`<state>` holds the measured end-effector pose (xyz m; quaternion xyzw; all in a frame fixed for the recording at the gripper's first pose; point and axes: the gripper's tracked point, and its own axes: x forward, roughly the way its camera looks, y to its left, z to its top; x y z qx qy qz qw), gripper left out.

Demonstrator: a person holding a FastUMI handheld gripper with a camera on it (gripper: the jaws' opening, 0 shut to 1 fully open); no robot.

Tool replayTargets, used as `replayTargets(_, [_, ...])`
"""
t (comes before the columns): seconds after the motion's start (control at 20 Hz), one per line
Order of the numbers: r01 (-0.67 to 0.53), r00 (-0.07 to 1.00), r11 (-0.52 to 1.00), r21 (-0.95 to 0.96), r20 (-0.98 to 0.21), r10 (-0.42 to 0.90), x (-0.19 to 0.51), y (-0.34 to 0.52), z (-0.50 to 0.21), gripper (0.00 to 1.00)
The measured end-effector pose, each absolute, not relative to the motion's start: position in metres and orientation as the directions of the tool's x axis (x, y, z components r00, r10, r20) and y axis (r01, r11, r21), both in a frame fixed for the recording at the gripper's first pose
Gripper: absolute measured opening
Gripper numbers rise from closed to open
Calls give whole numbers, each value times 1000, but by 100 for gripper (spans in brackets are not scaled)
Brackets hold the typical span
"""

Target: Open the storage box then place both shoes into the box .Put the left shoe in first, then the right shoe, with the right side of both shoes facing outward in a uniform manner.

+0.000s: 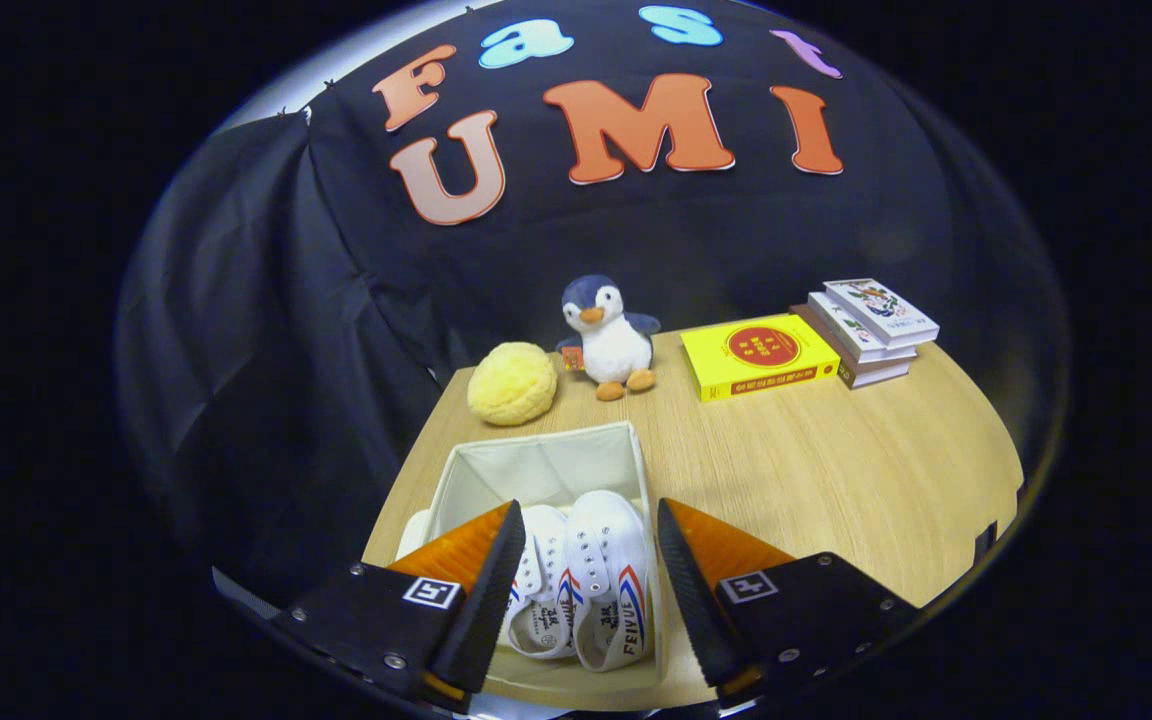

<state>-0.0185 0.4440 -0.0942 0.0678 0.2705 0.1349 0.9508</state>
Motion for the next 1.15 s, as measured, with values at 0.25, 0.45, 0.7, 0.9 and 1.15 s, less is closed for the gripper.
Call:
replayTargets(0.25, [-199,882,969,144,-405,241,-10,413,-40,97])
replayTargets(0.45, [-192,923,974,117,-317,219,-12,391,6,99])
replayTargets(0.7, [-178,953,978,105,-230,198,-26,363,42,98])
replayTargets(0.9, [-152,968,983,103,-185,169,-34,339,54,98])
replayTargets(1.15, [-119,978,986,114,-161,137,-37,311,59,98])
